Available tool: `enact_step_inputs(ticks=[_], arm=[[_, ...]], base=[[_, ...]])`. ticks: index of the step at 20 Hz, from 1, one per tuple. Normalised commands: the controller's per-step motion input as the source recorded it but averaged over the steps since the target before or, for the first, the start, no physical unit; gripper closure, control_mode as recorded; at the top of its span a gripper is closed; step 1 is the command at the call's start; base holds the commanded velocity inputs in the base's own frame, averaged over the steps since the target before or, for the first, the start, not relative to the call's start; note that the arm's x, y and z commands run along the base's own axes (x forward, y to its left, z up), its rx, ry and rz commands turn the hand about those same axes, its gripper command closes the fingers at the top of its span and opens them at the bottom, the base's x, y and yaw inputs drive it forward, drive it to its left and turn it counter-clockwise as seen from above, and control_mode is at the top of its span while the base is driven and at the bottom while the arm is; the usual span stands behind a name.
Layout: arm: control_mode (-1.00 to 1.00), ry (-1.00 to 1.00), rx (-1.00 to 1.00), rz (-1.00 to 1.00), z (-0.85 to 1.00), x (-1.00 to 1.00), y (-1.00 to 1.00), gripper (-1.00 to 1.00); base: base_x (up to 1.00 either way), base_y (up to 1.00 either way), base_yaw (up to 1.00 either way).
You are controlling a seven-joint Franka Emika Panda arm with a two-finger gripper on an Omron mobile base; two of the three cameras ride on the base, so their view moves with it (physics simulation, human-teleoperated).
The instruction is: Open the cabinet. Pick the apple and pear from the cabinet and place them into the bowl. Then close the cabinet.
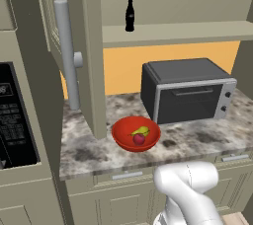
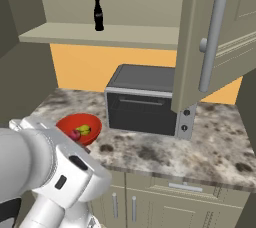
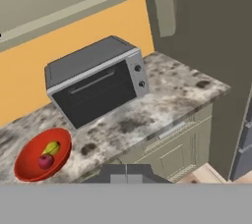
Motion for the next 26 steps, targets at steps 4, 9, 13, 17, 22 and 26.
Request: enact_step_inputs(ticks=[4, 9, 13, 17, 22, 26], arm=[[-1.00, 0.00, 0.05, -0.11, 0.21, -0.07, -0.35, 1.00], [-1.00, -0.01, 0.05, -0.09, 0.15, -0.18, -0.31, 1.00], [-1.00, -0.13, 0.05, -0.04, 0.17, -0.31, -0.18, 1.00], [-1.00, -0.08, 0.04, -0.02, 0.18, -0.24, -0.14, 1.00], [-1.00, -0.07, 0.04, -0.04, 0.23, -0.07, -0.13, 1.00], [-1.00, 0.00, 0.04, -0.04, 0.12, 0.00, -0.03, 1.00]], base=[[0.00, 0.00, 0.00], [0.00, 0.00, 0.00], [0.00, 0.00, 0.00], [0.00, 0.00, 0.00], [0.00, 0.00, 0.00], [0.00, 0.00, 0.00]])
